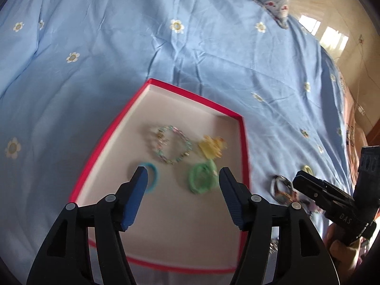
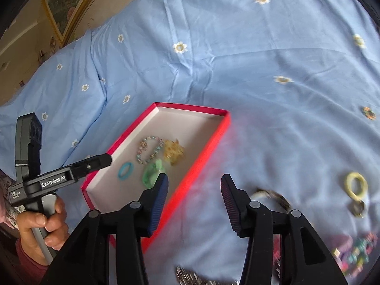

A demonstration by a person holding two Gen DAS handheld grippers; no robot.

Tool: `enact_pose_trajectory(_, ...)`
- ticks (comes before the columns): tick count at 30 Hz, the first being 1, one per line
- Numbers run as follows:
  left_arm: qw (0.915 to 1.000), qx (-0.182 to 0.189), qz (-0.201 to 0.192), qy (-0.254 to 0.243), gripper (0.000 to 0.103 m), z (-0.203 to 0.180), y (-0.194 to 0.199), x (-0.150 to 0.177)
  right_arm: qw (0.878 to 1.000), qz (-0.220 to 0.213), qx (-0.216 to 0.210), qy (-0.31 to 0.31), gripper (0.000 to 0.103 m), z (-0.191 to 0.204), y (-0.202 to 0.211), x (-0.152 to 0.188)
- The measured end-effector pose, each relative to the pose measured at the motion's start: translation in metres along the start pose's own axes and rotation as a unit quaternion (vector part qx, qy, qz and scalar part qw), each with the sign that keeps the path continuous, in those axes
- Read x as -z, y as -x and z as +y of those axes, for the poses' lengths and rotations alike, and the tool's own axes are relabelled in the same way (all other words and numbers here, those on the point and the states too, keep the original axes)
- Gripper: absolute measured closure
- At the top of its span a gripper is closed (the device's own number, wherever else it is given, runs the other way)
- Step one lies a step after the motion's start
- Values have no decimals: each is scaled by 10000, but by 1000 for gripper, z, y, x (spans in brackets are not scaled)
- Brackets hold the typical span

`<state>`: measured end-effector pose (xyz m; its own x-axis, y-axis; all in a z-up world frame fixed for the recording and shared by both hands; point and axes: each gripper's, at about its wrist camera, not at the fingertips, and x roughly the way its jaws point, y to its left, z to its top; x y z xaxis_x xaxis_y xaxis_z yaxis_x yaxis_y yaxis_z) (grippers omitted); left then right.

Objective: Organize jewelry
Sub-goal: 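Grasp the wristwatch with the left tool while the right tool grasps a gold ring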

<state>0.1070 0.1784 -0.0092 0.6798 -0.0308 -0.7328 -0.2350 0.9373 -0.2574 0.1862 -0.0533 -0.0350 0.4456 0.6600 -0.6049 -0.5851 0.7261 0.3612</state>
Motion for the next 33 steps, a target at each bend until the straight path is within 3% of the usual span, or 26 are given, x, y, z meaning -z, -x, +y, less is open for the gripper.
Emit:
enact_pose_trajectory(5,9997,243,47,-51,37,-22,8,19,9994,-193,286,-2,46,-12,37,18)
enact_pose_trajectory(17,9957,666,312,-568,37,-78,4,48,9954,-230,869,-338,42,-53,89,64)
enact_pose_trajectory(33,9914,712,648,-881,36,-110,-19,60,9888,-354,1270,-699,42,-93,115,81)
